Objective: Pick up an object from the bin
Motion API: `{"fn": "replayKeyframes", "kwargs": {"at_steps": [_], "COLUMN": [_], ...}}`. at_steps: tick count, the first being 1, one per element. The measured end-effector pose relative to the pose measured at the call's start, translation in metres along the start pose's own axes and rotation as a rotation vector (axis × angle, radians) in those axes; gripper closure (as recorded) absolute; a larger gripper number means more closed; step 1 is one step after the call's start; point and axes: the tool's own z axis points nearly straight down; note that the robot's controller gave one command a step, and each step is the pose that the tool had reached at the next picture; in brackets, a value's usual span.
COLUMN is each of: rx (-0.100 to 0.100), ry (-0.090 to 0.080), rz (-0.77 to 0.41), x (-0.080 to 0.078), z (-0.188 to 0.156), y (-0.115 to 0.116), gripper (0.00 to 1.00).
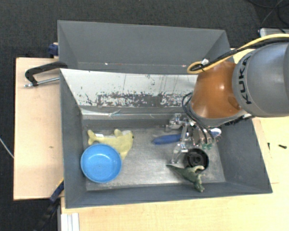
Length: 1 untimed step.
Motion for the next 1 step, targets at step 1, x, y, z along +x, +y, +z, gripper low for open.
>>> {"fn": "replayKeyframes", "kwargs": {"at_steps": [1], "rx": [0.000], "ry": [0.000], "rz": [0.001], "x": [-0.0012], "z": [-0.0008], "y": [0.0007], "gripper": [0.00]}}
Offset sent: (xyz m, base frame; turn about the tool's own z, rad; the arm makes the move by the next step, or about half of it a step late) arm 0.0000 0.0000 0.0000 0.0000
